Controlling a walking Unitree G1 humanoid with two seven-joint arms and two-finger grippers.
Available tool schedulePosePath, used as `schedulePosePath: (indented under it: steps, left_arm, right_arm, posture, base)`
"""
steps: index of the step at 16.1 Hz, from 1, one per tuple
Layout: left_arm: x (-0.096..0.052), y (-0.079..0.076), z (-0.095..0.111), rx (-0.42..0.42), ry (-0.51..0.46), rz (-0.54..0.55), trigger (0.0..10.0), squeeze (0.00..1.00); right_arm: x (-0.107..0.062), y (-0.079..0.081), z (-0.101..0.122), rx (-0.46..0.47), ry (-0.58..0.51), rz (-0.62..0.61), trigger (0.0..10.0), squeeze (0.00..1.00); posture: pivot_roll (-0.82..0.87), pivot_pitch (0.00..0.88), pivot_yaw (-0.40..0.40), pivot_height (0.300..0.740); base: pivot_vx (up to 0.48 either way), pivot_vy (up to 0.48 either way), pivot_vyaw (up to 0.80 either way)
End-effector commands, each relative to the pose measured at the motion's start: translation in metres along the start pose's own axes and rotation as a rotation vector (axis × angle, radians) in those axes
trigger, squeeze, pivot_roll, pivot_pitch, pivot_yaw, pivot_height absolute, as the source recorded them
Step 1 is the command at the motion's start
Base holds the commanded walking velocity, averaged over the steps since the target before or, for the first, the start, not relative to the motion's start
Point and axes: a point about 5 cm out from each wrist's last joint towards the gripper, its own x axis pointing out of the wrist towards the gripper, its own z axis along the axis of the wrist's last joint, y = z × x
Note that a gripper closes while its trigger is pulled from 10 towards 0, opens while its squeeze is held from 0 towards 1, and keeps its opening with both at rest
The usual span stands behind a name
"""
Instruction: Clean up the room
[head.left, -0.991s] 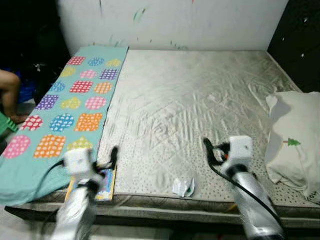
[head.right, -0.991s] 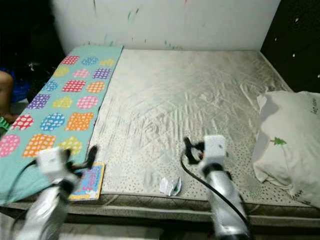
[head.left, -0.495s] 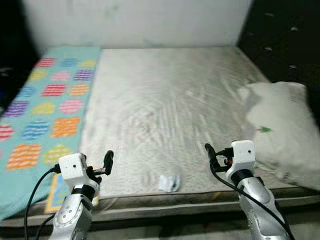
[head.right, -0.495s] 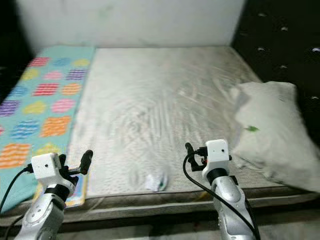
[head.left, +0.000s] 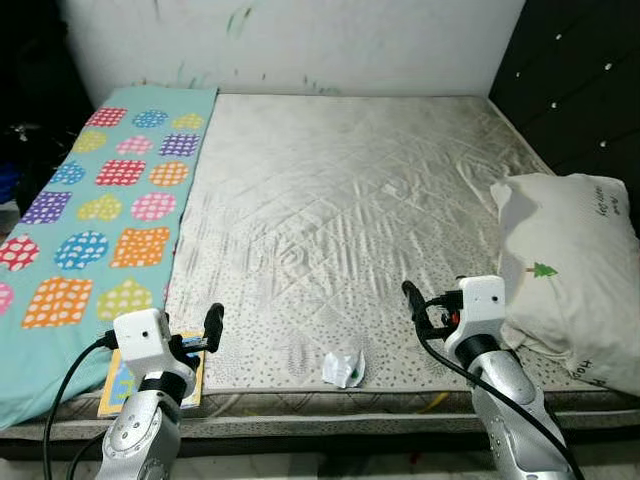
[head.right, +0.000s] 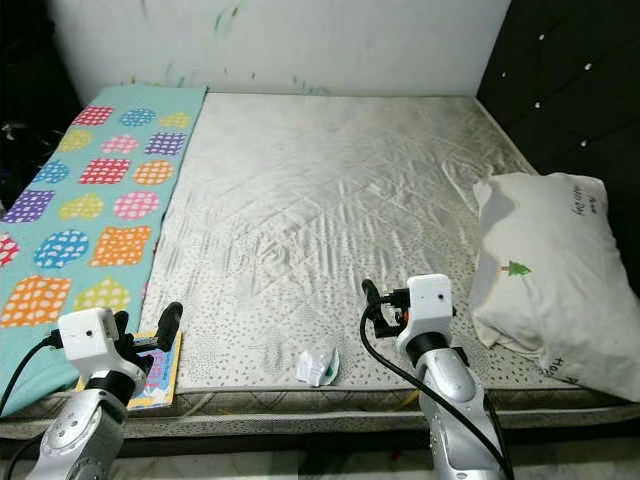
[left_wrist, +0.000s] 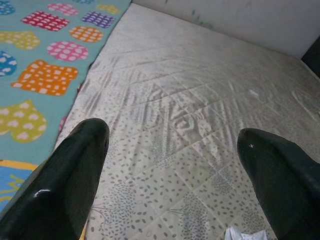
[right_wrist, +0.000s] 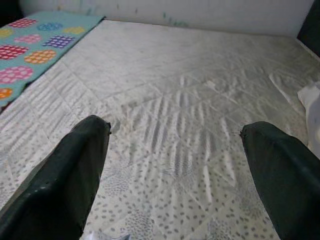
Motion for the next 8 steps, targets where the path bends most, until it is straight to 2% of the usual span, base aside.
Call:
schedulePosePath:
  steps: [1, 4, 8]
  left_arm:
    - [-0.0013, -0.0004, 0.0029, 0.002, -0.003, -0.003, 10.0, 0.00]
    - [-0.0016, -0.0008, 0.0016, -0.002, 0.004, -0.006, 10.0, 0.00]
    - [-0.0012, -0.0012, 0.0012, -0.003, 0.010, -0.008, 10.0, 0.00]
  right_arm:
    - [-0.0002, 0.0054, 0.0033, -0.003, -0.006, 0.035, 10.0, 0.00]
    - [-0.0033, 0.0090, 0.0026, 0.005, 0.001, 0.066, 10.0, 0.00]
    - [-0.0035, 0.0110, 0.0019, 0.011, 0.004, 0.085, 10.0, 0.00]
  posture:
    - [-0.12, 0.063, -0.006, 0.740]
    - [-0.13, 0.068, -0.005, 0.740]
    - [-0.13, 0.075, -0.007, 0.696]
  base:
    - [0.000, 0.000, 0.00]
    - [0.000, 0.000, 0.00]
    - [0.000, 0.000, 0.00]
